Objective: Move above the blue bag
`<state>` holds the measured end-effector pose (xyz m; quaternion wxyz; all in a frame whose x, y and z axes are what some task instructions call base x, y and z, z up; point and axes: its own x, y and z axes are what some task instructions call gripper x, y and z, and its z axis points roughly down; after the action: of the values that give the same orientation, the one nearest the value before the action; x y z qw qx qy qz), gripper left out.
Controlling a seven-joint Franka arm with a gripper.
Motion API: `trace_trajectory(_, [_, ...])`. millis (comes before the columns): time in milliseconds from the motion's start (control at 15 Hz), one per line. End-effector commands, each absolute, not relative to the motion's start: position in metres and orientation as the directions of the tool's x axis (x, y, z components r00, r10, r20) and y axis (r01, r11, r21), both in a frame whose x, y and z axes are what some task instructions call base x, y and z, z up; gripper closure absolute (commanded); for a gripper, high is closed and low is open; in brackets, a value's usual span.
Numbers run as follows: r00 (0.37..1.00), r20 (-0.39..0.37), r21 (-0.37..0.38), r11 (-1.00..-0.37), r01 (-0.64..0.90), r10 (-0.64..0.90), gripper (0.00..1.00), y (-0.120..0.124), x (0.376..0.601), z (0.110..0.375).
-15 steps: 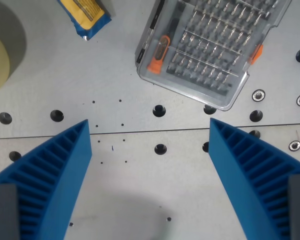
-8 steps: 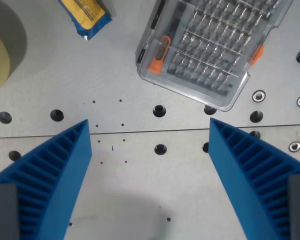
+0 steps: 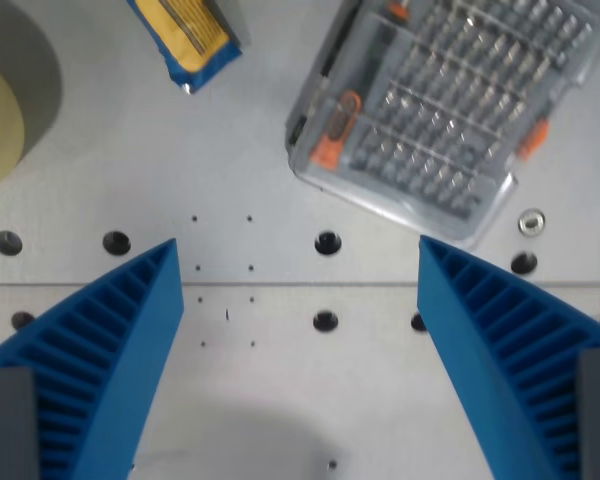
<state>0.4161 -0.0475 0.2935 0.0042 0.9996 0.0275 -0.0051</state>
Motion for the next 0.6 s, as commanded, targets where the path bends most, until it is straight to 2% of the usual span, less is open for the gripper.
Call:
trace_trajectory(67, [0.979, -0.006, -0.003, -0.979, 0.203, 0.203, 0.00, -0.040, 0.427, 0.287])
trace_trajectory(600, [0.933, -0.030, -0.017, -0.933, 0.359, 0.359, 0.00, -0.017, 0.452, 0.255])
